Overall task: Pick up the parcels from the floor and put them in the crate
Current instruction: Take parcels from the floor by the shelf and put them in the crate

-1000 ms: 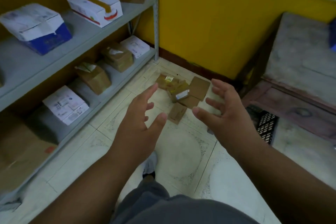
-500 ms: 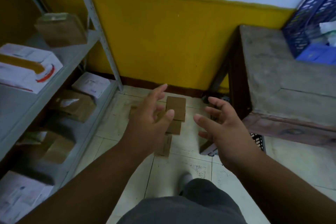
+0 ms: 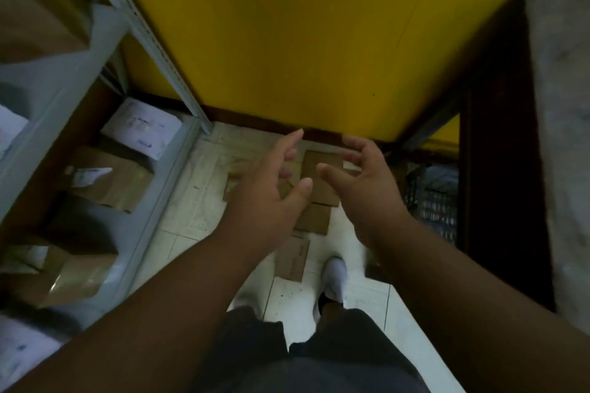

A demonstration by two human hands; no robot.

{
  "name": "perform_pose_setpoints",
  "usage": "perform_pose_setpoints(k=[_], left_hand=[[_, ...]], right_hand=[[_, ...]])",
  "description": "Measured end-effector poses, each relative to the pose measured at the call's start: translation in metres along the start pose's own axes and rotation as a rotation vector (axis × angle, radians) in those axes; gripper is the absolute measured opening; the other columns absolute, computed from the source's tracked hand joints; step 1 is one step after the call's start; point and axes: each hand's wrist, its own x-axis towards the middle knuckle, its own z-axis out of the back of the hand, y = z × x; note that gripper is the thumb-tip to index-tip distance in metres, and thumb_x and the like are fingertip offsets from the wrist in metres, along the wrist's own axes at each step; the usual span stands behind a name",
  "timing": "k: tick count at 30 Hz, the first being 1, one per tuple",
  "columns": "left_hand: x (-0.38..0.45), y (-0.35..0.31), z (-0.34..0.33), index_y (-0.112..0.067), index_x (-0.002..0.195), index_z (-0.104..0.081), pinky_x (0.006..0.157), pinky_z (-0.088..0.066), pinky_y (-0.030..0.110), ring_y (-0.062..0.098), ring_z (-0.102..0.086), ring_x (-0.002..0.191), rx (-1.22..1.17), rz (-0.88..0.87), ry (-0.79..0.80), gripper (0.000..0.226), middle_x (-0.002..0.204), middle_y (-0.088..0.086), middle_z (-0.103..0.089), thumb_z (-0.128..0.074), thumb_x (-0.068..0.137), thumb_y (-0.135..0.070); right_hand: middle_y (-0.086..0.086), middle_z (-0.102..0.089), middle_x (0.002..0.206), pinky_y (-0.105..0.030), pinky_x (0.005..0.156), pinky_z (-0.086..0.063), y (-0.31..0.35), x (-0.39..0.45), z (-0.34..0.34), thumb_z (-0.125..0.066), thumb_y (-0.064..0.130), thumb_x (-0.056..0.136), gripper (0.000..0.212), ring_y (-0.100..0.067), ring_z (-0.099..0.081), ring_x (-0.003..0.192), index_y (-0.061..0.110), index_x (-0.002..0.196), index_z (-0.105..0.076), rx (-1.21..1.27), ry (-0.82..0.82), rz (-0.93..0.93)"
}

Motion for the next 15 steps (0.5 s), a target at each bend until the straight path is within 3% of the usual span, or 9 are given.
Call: perform_pose_setpoints(k=[4,8,11,15], left_hand=[[0.073,0.071,-0.038,-0.057,0.143,-0.029,0.088,-0.050,0.027,-0.003,-0.053,0.112,0.006,0.069,0.073,0.065,0.135,-0.018,-0.049,-0.062,0.094,-0.030],[0.137,0.171,-0.095,-0.053,0.145,-0.030,0.094,-0.051,0.033,0.004,-0.052,0.121,-0.032,0.134,0.162,0.064,0.143,-0.010,-0.048,-0.062,0.095,-0.029],[0.172,0.253,-0.151,-0.044,0.148,-0.033,0.096,-0.050,0.037,0.010,-0.052,0.124,-0.037,0.209,0.215,0.063,0.144,-0.006,-0.050,-0.062,0.095,-0.026],[0.192,0.364,-0.236,-0.029,0.148,-0.040,0.075,-0.045,0.016,0.009,-0.054,0.117,-0.093,0.427,0.340,0.052,0.141,-0.005,-0.051,-0.055,0.099,-0.018]], right_hand=[[0.024,-0.053,0.106,-0.021,0.066,-0.048,-0.055,0.086,-0.022,-0.075,0.018,0.087,0.045,0.002,-0.059,0.090,0.033,0.123,-0.053,-0.043,-0.069,-0.085],[0.008,-0.061,0.121,-0.035,0.081,-0.057,-0.161,0.166,-0.039,-0.077,0.020,0.084,0.046,-0.011,-0.064,0.102,0.029,0.125,-0.058,-0.086,-0.160,-0.181],[0.009,-0.057,0.122,-0.033,0.086,-0.055,-0.254,0.212,-0.044,-0.076,0.024,0.086,0.046,-0.012,-0.061,0.106,0.030,0.126,-0.055,-0.132,-0.218,-0.279],[0.004,-0.058,0.124,-0.024,0.083,-0.045,-0.379,0.261,-0.045,-0.075,0.025,0.087,0.049,-0.015,-0.056,0.109,0.025,0.132,-0.053,-0.183,-0.264,-0.412]])
